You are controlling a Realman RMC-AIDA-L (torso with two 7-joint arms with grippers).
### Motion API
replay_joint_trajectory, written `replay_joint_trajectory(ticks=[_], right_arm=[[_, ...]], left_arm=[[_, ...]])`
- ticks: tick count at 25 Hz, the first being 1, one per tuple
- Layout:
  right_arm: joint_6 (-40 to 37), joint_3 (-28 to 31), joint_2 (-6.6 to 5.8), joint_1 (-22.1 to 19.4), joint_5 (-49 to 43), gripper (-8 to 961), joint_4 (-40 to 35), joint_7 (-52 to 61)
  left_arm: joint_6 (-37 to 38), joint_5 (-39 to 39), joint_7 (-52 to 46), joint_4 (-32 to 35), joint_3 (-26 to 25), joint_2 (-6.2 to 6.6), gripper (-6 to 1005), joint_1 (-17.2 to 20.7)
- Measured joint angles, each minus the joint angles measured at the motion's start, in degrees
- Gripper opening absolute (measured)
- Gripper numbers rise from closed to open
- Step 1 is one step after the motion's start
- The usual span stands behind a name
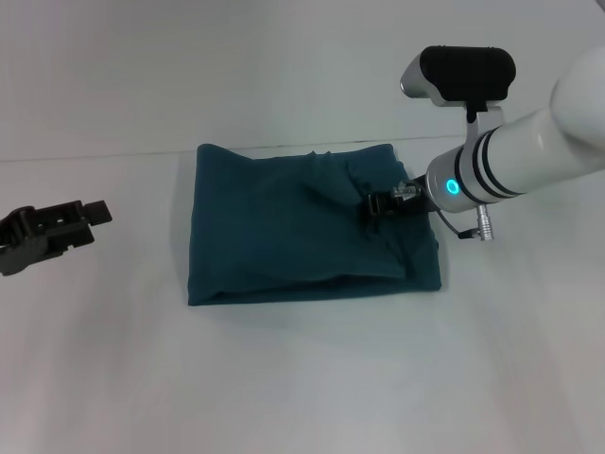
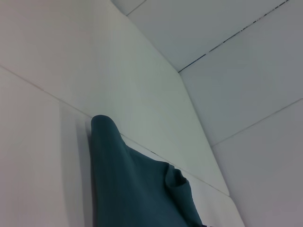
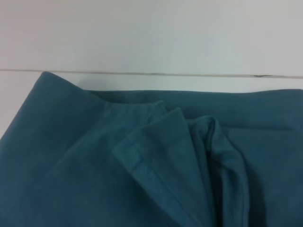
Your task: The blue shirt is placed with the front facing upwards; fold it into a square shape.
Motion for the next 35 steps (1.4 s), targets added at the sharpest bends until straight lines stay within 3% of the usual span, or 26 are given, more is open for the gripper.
replay_joint_trajectory(ticks=[9,24,35], right_arm=[[1.1,0.49,0.1,-0.1,0.39,150,1.38,0.87],[-2.3,0.57,-0.23,-2.23,2.9,155,-4.7,0.96],[-5.14,-0.06,-0.55,-2.28,2.48,167,-4.89,0.25]], left_arm=[[-0.63,0.23,0.0,-0.37,0.08,-0.05,592,-0.32],[-0.61,-0.05,0.0,-0.34,0.08,-0.09,594,0.06],[-0.7,-0.06,0.0,-0.34,0.08,-0.09,595,0.01]])
